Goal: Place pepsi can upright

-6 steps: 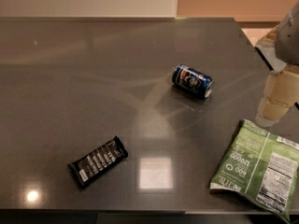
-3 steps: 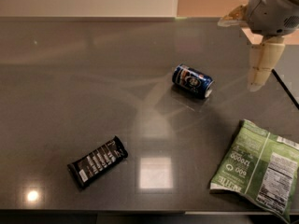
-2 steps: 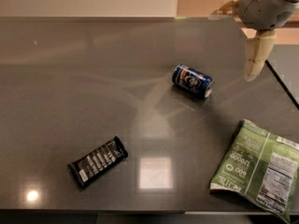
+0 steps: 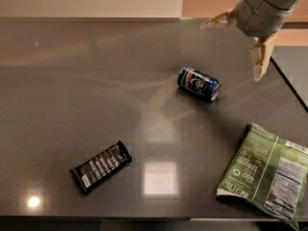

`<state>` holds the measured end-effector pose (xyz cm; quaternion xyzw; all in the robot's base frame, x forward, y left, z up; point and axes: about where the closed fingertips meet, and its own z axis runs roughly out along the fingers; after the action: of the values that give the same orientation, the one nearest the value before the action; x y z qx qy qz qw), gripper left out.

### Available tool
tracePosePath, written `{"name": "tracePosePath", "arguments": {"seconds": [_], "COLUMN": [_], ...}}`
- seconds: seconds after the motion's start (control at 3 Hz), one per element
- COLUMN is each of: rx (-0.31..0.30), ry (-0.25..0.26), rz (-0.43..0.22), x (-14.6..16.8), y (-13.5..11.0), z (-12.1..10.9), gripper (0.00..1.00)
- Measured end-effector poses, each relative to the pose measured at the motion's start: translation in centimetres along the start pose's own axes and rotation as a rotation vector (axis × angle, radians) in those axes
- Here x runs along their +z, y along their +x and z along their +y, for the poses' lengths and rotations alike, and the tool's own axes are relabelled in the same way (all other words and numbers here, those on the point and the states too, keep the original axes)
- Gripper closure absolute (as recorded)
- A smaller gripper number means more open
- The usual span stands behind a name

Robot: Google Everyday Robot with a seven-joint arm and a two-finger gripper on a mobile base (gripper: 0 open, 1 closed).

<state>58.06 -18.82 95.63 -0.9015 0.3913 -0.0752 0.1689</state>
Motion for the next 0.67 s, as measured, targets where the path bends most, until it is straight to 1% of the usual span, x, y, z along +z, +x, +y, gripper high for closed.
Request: {"name": "tracePosePath", "arguments": {"seconds": [0.33,0.67], "rx": [-0.21,-0.425], "ry": [-0.064,-0.115], "rz": [0.026,0.058], "x": [1.25,2.18], "y": [-0.69,-1.24], "z": [0.26,0.45], "gripper": [0.0,0.0]}}
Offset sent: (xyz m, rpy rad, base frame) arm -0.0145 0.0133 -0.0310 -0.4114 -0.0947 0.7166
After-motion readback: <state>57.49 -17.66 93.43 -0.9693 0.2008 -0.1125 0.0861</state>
